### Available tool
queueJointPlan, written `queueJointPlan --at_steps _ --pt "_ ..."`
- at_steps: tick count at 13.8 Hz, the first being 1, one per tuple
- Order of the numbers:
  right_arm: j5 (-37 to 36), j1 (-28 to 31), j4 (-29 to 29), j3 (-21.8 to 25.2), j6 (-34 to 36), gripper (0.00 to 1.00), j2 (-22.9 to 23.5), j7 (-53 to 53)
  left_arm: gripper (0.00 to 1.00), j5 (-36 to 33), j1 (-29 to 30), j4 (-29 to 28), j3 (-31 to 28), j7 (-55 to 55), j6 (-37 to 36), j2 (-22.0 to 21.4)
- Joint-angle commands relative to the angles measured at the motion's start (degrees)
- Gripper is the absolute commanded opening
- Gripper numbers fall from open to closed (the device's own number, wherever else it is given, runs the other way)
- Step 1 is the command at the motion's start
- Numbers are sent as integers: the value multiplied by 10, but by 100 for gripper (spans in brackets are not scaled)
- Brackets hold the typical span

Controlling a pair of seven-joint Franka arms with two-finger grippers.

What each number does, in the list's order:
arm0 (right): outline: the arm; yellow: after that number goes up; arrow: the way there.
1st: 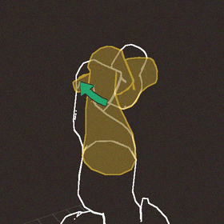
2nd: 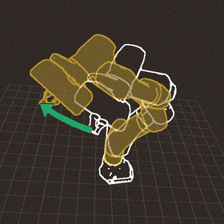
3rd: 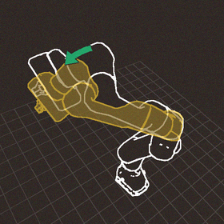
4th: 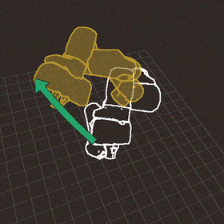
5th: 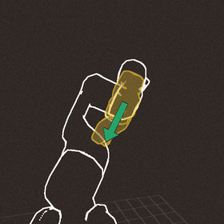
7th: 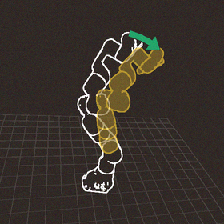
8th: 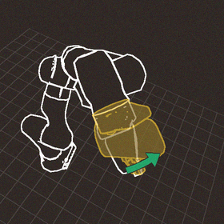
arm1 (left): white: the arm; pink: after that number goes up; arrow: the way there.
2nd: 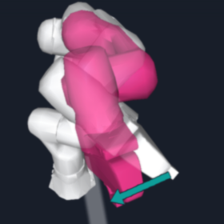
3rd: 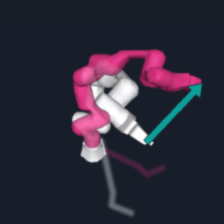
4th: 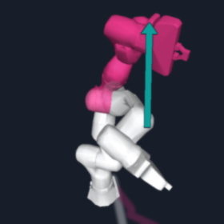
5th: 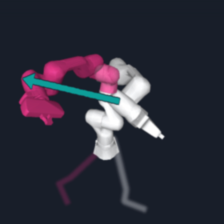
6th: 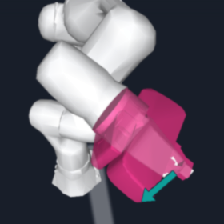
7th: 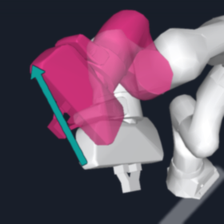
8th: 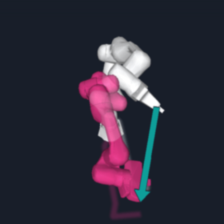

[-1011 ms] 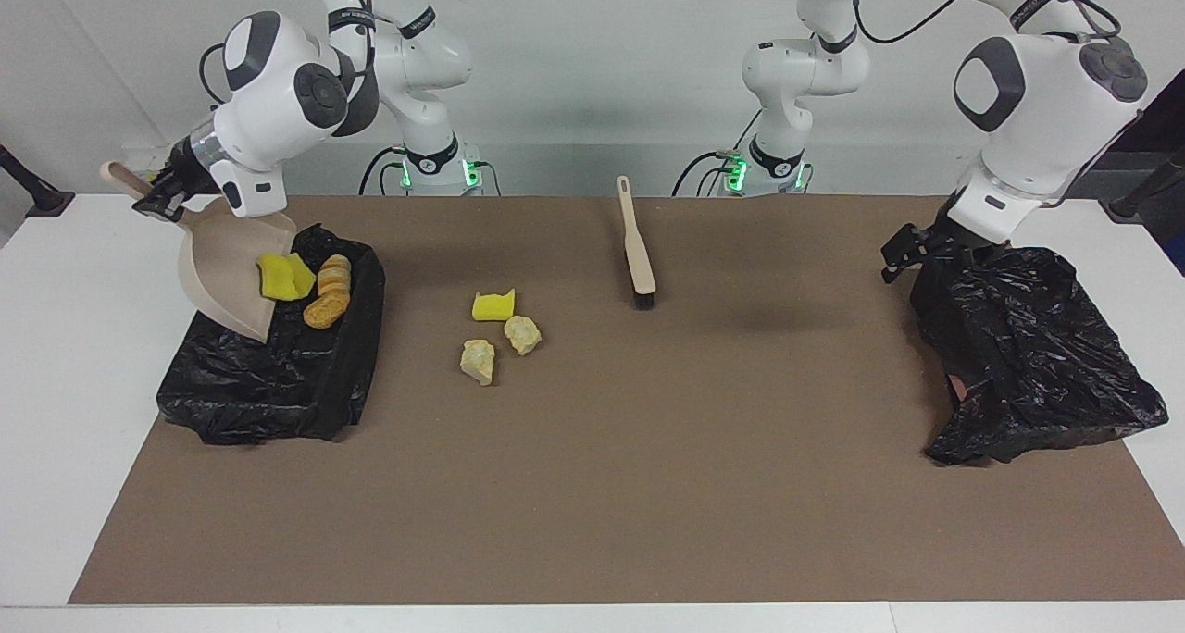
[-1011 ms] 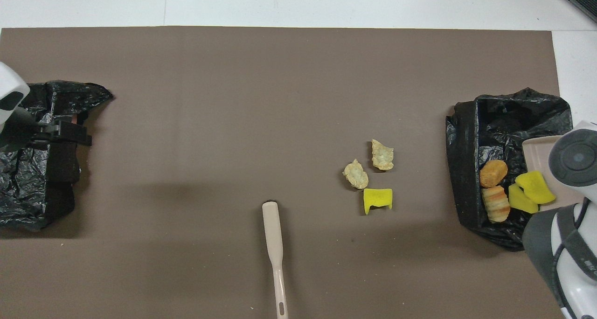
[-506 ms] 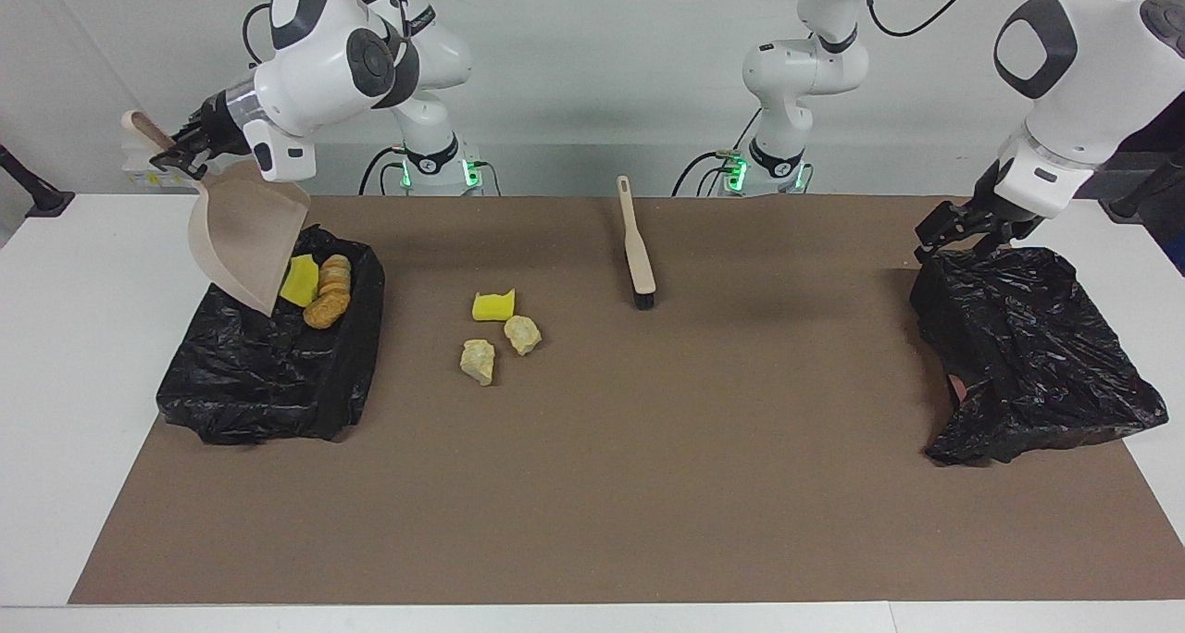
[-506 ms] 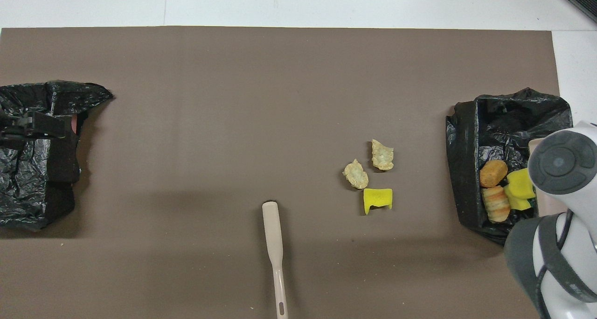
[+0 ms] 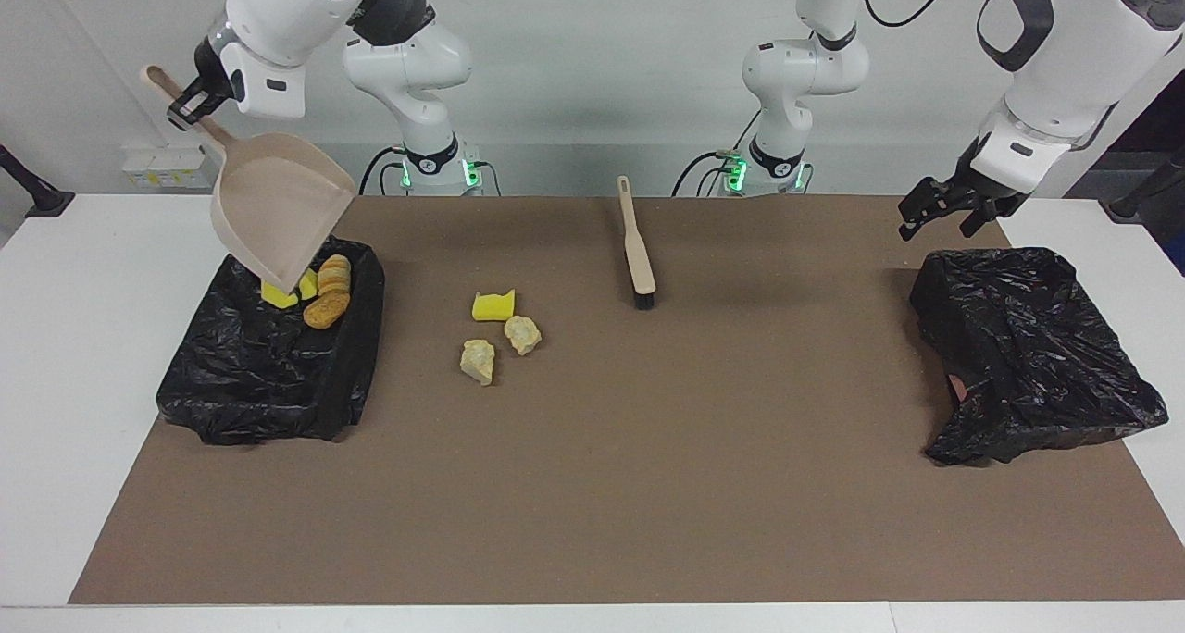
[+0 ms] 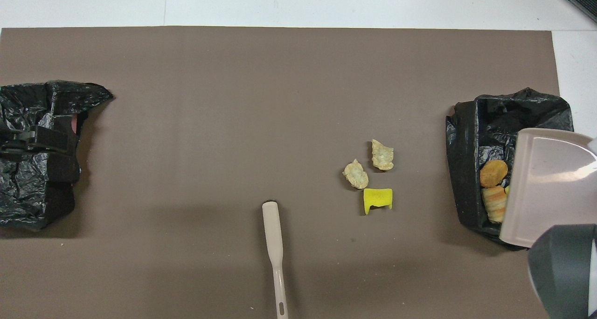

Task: Sweep and dump trash in bin
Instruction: 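Bring the empty dustpan back and set it down with the right gripper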

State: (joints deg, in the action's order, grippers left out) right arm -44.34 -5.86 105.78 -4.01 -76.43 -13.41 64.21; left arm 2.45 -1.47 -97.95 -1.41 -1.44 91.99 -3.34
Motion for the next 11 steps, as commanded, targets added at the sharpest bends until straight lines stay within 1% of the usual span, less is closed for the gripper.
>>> queueJointPlan --at_steps 1,4,5,6,8,9,11 --pt "108 2 -4 -20 9 0 -6 -155 100 -25 -13 -25 -5 32 0 -25" --pt "245 2 -8 -53 -10 0 -4 -378 100 -27 -13 -51 -5 48 21 -43" --pt "287 2 -14 -59 -22 0 0 -434 100 -27 -13 -51 -5 49 27 -43" --pt "318 -5 -15 -64 -36 0 12 -513 100 -27 -13 -51 -5 49 28 -42" --pt "363 -40 -30 -79 -55 0 49 -641 100 -26 -13 -47 -5 49 30 -39" --pt "368 -58 -38 -84 -62 0 67 -688 100 -26 -13 -46 -5 48 30 -38" --pt "406 -103 -77 -86 -93 0 122 -786 100 -25 -13 -44 -3 42 32 -36"
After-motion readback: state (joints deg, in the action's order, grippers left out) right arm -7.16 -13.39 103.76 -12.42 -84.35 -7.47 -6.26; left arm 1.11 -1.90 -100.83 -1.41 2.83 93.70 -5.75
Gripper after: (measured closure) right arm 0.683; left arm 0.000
